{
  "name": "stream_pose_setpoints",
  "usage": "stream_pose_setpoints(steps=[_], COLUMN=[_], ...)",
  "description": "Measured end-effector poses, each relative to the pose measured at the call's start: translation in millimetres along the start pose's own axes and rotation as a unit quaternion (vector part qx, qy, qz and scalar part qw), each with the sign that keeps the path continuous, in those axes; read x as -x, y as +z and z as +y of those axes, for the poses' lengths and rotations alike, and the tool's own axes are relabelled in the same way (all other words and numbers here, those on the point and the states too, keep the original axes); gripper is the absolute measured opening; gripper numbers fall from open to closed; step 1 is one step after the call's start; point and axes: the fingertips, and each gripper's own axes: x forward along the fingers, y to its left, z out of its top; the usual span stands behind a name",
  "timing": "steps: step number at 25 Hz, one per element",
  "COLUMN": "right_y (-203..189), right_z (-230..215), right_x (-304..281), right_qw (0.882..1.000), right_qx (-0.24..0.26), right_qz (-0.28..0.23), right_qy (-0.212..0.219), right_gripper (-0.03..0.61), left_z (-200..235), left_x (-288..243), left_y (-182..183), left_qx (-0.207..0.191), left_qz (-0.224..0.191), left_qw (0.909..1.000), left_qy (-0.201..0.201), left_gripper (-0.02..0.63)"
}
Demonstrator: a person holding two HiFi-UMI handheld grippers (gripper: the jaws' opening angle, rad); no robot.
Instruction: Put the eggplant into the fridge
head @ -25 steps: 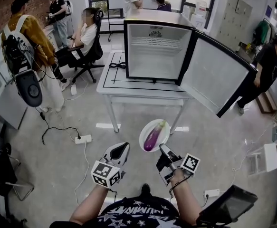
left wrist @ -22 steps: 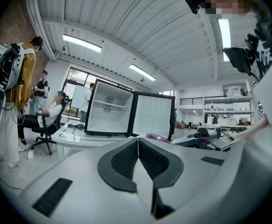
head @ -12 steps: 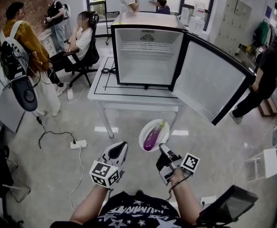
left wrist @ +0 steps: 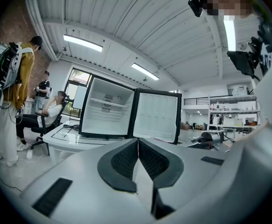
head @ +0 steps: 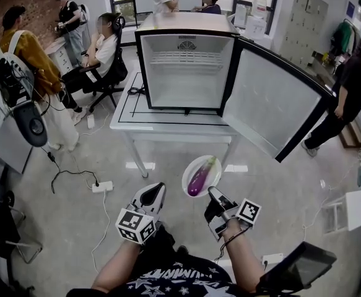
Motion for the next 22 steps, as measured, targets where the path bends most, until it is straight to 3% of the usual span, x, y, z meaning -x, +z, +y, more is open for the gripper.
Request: stream_pose_setpoints(steps=[10, 22], right_y=[15, 42], right_z=[2, -5], right_x=[-21, -81], right_qw=[1.000, 1.000], right_qx=[0.001, 0.001], right_qz=[-0.005, -0.009], right_qy=[-0.001, -0.015], right_gripper=[0.021, 0.021], left_z=[14, 68], left_x=[-32, -81], left_y=[5, 20], left_qx=[-0.006, 0.002], left_qz=[0.000, -0.003], left_qw=[0.9998, 0.9998], left_qy=[-0.017, -0.022], left_gripper=[0.009, 0.009])
